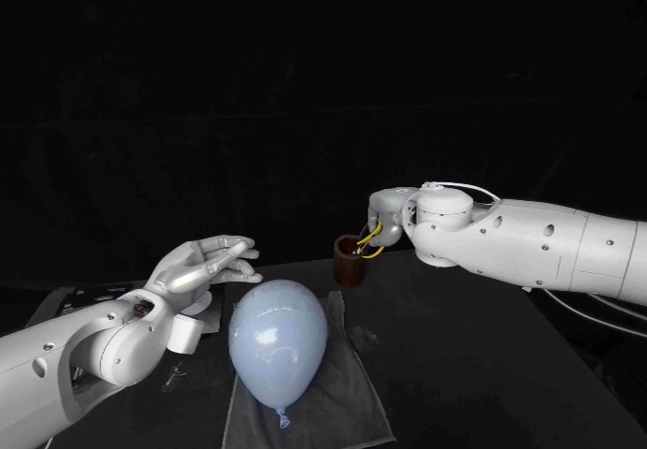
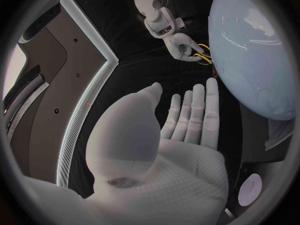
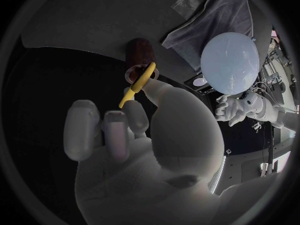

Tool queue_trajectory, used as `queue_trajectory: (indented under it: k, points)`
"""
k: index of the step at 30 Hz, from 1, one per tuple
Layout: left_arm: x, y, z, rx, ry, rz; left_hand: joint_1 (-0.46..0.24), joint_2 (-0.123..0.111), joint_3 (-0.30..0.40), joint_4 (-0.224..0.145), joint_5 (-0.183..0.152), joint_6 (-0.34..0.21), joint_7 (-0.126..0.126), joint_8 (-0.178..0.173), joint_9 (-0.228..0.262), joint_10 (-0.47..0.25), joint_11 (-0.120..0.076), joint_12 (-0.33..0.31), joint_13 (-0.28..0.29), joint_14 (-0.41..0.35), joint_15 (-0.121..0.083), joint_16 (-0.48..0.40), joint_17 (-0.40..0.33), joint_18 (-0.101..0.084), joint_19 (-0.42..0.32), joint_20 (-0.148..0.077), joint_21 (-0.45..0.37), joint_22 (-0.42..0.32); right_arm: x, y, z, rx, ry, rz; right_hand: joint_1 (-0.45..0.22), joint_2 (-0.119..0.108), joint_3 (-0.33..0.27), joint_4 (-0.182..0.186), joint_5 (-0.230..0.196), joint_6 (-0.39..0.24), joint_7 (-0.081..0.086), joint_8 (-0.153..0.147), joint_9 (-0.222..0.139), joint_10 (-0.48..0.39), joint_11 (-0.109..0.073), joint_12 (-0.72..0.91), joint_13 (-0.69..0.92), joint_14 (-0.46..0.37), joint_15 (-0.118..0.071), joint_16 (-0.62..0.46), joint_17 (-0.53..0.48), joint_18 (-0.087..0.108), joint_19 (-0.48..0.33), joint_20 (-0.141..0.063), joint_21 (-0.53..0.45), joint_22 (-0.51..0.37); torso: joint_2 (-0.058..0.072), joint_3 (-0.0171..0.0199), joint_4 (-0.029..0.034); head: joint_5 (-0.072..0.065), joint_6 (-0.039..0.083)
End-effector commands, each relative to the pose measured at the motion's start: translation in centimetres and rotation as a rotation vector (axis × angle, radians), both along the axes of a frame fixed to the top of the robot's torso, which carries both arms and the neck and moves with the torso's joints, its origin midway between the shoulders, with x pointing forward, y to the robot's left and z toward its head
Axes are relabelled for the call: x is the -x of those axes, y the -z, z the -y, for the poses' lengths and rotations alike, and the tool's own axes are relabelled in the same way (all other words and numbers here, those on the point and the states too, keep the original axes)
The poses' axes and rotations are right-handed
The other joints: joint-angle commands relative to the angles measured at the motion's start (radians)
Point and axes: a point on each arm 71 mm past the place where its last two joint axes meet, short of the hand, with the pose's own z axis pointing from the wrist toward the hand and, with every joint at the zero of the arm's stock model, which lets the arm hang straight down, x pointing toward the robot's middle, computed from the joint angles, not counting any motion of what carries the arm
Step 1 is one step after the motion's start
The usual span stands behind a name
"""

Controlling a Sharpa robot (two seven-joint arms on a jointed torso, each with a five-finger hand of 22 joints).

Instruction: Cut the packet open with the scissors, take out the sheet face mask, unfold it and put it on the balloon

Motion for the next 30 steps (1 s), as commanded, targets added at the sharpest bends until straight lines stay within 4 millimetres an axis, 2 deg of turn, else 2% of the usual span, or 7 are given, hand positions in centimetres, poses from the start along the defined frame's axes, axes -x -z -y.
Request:
queue_trajectory:
  k: [1,5,11,14,16,21,30]
  points:
    - [0.10,-0.15,0.15,0.009,0.025,0.008,0.009,0.002,0.000,-0.004,0.000,0.008,0.080,-0.006,-0.001,0.007,0.001,-0.006,-0.001,-0.008,0.002,-0.003,-0.001,0.010,-0.004,0.002,0.003,-0.001,-0.37,0.01,-0.15,0.006,-0.009,0.020,0.001,0.004,0.003,0.002,0.004,0.065,-0.010,0.071,0.041,-0.012,0.003,-0.011,-0.006,0.074,0.000,0.000,0.132,0.001,-0.003,0.001,-0.007,-0.004,0.000,0.0002,-0.0007,0.002,-0.002]
    - [0.11,-0.15,0.11,0.009,0.026,0.008,0.009,0.002,0.000,-0.004,0.000,0.008,0.080,-0.006,-0.001,0.007,0.001,-0.006,-0.001,-0.008,0.002,-0.003,-0.001,0.010,-0.004,0.002,0.003,-0.001,-0.61,0.40,-0.38,0.000,-0.012,0.016,0.000,0.001,0.003,0.002,0.004,0.052,-0.003,0.067,0.038,-0.024,0.009,-0.030,-0.020,0.072,0.005,-0.004,0.127,0.003,-0.008,0.004,-0.017,-0.013,0.000,-0.0007,-0.0007,0.005,-0.004]
    - [0.11,-0.14,0.01,0.008,0.025,0.007,0.009,0.002,0.000,-0.004,-0.001,0.008,0.080,-0.006,-0.001,0.007,0.001,-0.007,-0.001,-0.008,0.002,-0.002,-0.002,0.010,-0.004,0.002,0.003,-0.001,-0.63,0.77,-0.51,-0.010,-0.023,0.005,-0.005,-0.015,0.001,0.005,0.004,-0.011,0.028,0.033,0.019,-0.062,0.034,-0.080,-0.058,0.067,0.025,-0.016,0.109,0.009,-0.024,0.019,-0.051,-0.042,-0.001,-0.0003,-0.0011,0.009,-0.007]
    - [0.09,-0.13,-0.04,0.007,0.024,0.007,0.009,0.002,0.000,-0.004,-0.001,0.008,0.080,-0.006,-0.001,0.007,0.001,-0.007,-0.001,-0.008,0.002,-0.002,-0.002,0.010,-0.004,0.002,0.003,-0.001,-0.70,0.84,-0.39,-0.013,-0.027,0.001,-0.010,-0.031,-0.003,0.008,0.002,-0.048,0.044,0.008,0.005,-0.093,0.047,-0.116,-0.087,0.067,0.037,-0.016,0.112,0.015,-0.038,0.029,-0.081,-0.069,-0.001,-0.0012,-0.0020,0.009,-0.006]
    - [0.09,-0.13,-0.05,0.007,0.025,0.006,0.009,0.002,0.000,-0.004,-0.001,0.008,0.080,-0.006,-0.001,0.007,0.001,-0.007,-0.001,-0.008,0.002,-0.002,-0.002,0.010,-0.004,0.002,0.003,-0.001,-0.76,0.85,-0.28,-0.017,-0.029,0.003,-0.006,-0.058,-0.012,0.000,-0.001,-0.075,0.052,-0.011,-0.006,-0.125,0.056,-0.149,-0.115,0.063,0.045,-0.024,0.100,0.022,-0.054,0.038,-0.114,-0.098,-0.002,-0.0009,-0.0019,0.011,-0.004]
    - [0.09,-0.12,-0.07,0.006,0.025,0.005,0.009,0.002,0.000,-0.004,-0.001,0.008,0.080,-0.006,-0.001,0.007,0.001,-0.007,-0.001,-0.008,0.002,-0.002,-0.002,0.010,-0.004,0.002,0.003,-0.001,-0.82,0.85,-0.11,-0.021,-0.031,0.005,-0.008,-0.087,-0.037,0.002,-0.005,-0.100,0.053,-0.027,-0.016,-0.164,0.059,-0.184,-0.147,0.054,0.049,-0.039,0.078,0.032,-0.075,0.045,-0.157,-0.134,-0.001,-0.0002,-0.0013,0.010,-0.004]
    - [0.14,-0.12,-0.03,0.006,0.027,0.002,0.009,0.002,0.000,-0.004,-0.001,0.008,0.080,-0.006,-0.001,0.007,0.001,-0.007,-0.001,-0.008,0.002,-0.002,-0.002,0.010,-0.004,0.002,0.003,-0.001,-0.80,0.81,-0.04,-0.017,-0.037,0.007,0.003,-0.097,-0.060,0.004,-0.005,-0.112,0.044,-0.032,-0.020,-0.198,0.052,-0.210,-0.174,0.045,0.044,-0.051,0.061,0.041,-0.097,0.044,-0.200,-0.168,-0.001,-0.0007,-0.0006,0.009,-0.006]
